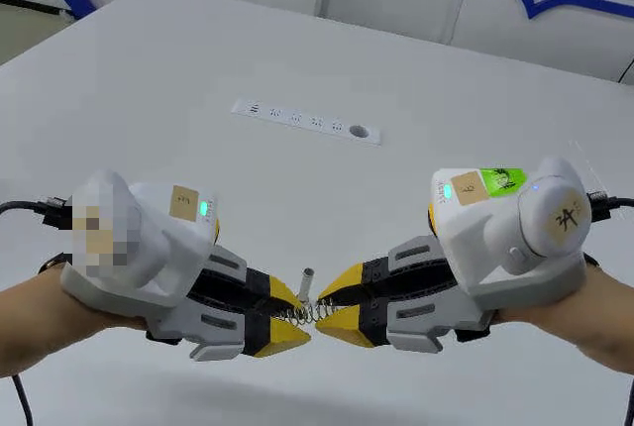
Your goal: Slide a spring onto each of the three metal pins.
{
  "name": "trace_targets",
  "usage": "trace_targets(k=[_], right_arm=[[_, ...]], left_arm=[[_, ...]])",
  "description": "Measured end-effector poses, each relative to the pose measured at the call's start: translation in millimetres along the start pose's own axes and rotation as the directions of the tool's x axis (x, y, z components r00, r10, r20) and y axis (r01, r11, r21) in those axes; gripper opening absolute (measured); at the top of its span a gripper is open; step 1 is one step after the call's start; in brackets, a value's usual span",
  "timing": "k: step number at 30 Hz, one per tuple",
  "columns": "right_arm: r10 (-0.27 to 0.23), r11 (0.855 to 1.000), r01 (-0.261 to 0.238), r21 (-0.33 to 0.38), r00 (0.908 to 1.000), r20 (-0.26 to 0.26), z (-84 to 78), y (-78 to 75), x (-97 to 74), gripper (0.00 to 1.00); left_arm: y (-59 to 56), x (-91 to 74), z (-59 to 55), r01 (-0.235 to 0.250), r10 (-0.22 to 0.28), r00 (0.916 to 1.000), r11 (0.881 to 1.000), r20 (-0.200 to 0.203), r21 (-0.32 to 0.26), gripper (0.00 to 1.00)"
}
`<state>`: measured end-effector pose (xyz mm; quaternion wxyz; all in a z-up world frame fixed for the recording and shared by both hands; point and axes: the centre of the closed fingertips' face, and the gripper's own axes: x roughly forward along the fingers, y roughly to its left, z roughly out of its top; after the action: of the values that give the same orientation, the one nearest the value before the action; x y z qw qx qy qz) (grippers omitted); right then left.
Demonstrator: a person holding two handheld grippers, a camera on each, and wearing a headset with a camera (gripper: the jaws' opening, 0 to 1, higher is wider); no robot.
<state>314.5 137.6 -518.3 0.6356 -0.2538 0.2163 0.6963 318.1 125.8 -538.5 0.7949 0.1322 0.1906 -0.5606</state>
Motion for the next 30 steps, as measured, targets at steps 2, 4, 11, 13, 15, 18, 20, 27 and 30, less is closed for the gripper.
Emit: trace_targets(k=[2,4,11,13,15,18,20,27,30], right_arm=[[0.004,1.000,-0.004,0.001,1.0000,0.009,2.9,0.4,1.6,0.12],[0.010,1.000,-0.010,0.008,0.9995,0.031,8.6,1.3,2.6,0.12],[0.011,1.000,-0.012,0.014,0.9985,0.054,16.6,0.1,5.7,0.12],[0.012,1.000,-0.014,0.026,0.9976,0.068,19.7,0.4,6.4,0.11],[0.012,0.999,-0.015,0.035,0.9966,0.082,23.0,0.5,6.6,0.11],[0.012,0.999,-0.016,0.040,0.9958,0.091,25.6,-0.5,7.8,0.11],[0.010,0.999,-0.014,0.047,0.9955,0.094,26.7,-1.0,8.5,0.11],[0.005,0.999,-0.010,0.046,0.9945,0.105,32.2,-2.2,10.0,0.11],[-0.006,0.999,0.001,0.050,0.9945,0.105,33.2,-4.9,10.0,0.11]], left_arm=[[0.6,0.4,-2.5,0.000,0.000,1.0000,1.000,-0.006,-0.010,0.10],[0.6,1.1,-4.1,0.000,0.000,1.0000,1.000,-0.007,-0.008,0.10],[2.5,1.6,-4.8,-0.005,0.005,1.0000,1.000,-0.007,-0.012,0.10],[2.6,1.4,-4.5,-0.002,0.002,1.0000,1.000,0.001,-0.017,0.10],[2.7,1.4,-3.3,-0.003,0.003,0.9999,1.000,0.010,-0.024,0.10],[2.4,1.8,-2.2,-0.005,0.006,0.9999,1.000,0.014,-0.027,0.10],[2.8,2.0,-2.2,-0.007,0.007,0.9999,1.000,0.014,-0.029,0.11],[4.2,0.9,0.4,-0.005,0.007,0.9996,0.998,0.026,-0.059,0.11],[7.0,-0.2,1.5,-0.018,0.020,0.9994,0.998,0.030,-0.066,0.11]])
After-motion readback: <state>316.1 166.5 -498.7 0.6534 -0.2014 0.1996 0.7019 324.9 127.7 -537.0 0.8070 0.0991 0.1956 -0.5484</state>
